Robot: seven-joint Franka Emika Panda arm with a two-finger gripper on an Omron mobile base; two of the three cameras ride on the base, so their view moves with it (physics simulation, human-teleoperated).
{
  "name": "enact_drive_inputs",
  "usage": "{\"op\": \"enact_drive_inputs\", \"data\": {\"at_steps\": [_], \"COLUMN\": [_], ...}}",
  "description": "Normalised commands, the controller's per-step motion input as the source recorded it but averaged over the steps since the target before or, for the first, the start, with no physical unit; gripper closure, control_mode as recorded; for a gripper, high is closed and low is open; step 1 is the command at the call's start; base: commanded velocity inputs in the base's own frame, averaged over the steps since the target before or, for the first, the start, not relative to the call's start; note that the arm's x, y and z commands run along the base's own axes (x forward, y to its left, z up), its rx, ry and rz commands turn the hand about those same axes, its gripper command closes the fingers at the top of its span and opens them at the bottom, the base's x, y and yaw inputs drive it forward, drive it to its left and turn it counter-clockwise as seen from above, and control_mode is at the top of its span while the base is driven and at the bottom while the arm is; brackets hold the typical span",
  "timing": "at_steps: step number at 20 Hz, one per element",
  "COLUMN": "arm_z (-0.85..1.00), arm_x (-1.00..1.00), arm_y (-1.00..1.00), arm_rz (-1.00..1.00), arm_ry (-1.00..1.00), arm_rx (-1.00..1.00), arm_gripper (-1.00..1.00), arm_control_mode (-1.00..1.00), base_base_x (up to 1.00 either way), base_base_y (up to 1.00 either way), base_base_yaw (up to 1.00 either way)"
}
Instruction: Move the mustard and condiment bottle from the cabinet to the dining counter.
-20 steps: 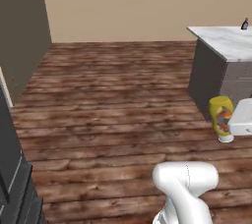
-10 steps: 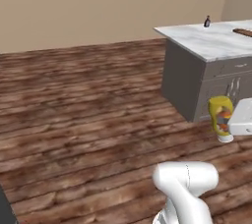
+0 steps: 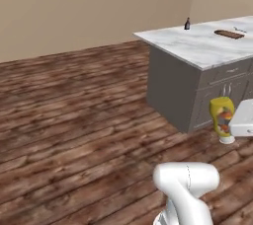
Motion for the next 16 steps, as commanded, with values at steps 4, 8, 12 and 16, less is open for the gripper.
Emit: {"op": "enact_drive_inputs", "data": {"at_steps": [4, 8, 12, 16], "arm_z": [0.0, 0.0, 0.0, 0.0], "arm_x": [0.0, 0.0, 0.0, 0.0], "arm_y": [0.0, 0.0, 0.0, 0.0], "arm_rz": [0.0, 0.0, 0.0, 0.0], "arm_ry": [0.0, 0.0, 0.0, 0.0], "arm_rx": [0.0, 0.0, 0.0, 0.0], "arm_gripper": [1.0, 1.0, 1.0, 1.0], "arm_control_mode": [1.0, 1.0, 1.0, 1.0], "base_base_x": [1.0, 1.0, 1.0, 1.0], "base_base_y": [0.03, 0.0, 0.03, 0.31], "base_base_yaw": [-0.16, -0.13, -0.16, -0.22]}}
